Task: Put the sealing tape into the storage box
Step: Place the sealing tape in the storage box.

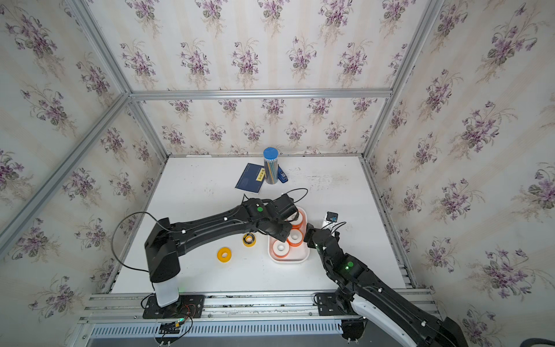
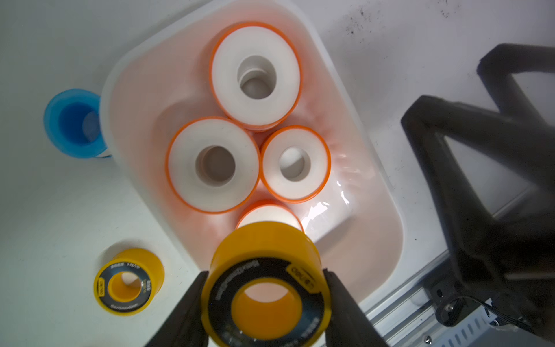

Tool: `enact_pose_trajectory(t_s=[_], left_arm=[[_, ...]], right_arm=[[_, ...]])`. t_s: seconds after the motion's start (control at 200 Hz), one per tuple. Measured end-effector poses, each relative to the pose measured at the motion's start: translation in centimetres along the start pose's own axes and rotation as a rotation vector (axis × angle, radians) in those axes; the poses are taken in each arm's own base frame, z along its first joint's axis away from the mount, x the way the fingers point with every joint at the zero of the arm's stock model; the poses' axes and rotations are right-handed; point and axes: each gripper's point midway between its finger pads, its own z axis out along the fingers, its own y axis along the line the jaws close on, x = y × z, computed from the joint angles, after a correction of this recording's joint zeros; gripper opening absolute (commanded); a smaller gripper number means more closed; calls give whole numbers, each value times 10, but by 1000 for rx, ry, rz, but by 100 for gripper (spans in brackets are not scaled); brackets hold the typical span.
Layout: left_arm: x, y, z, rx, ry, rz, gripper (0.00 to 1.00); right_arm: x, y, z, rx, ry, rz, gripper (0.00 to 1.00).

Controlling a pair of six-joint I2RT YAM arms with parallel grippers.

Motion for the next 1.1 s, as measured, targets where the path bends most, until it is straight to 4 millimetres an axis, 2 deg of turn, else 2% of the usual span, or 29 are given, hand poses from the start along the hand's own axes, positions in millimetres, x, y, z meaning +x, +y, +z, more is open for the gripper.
enact_pose_trajectory(t_s=[0.11, 0.22, 0.445, 0.819, 1.099], left_arm=[[-9, -13, 21, 1, 22, 21, 41], [-10, -20, 37, 6, 53, 32, 41], [-9, -25, 65, -9, 95, 38, 42], [-9, -23, 80, -40, 116, 41, 47], [-9, -23, 81, -42, 119, 44, 59]], right_arm=[[-3, -10, -3, 39, -18, 33, 80], [-6, -22, -5, 85, -42, 74, 80], [-8, -35, -8, 125, -68, 127, 79], [-5, -37, -6, 136, -55, 119, 80], [-5, -37, -6, 135, -54, 118, 80]])
